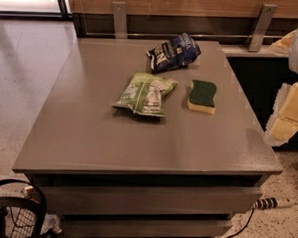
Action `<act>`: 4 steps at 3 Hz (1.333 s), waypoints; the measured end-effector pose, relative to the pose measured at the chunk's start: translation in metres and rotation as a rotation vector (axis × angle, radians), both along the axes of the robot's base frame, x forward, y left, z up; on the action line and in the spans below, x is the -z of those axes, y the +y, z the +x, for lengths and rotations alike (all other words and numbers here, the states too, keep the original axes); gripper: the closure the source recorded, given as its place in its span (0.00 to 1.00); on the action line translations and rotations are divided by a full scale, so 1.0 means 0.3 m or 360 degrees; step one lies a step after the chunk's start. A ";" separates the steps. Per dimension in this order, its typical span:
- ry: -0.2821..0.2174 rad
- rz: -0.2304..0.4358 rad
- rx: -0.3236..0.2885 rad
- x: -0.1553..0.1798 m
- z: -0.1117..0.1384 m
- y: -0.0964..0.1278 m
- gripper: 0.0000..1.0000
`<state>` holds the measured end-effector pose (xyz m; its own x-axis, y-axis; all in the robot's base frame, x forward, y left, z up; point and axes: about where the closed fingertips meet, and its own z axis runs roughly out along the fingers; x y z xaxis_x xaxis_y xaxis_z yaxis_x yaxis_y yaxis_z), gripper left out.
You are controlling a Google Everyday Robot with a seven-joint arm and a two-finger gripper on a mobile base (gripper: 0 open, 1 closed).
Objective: Pick blue chip bag
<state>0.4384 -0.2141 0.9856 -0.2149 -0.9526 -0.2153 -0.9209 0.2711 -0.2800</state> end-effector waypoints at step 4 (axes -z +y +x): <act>-0.0433 0.0423 -0.0186 0.009 0.500 0.113 0.00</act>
Offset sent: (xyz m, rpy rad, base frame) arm 0.1204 0.0241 0.0014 0.2190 -0.2816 0.2051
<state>0.5885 -0.1803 0.9829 -0.0093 -0.8706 -0.4919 -0.8517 0.2647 -0.4523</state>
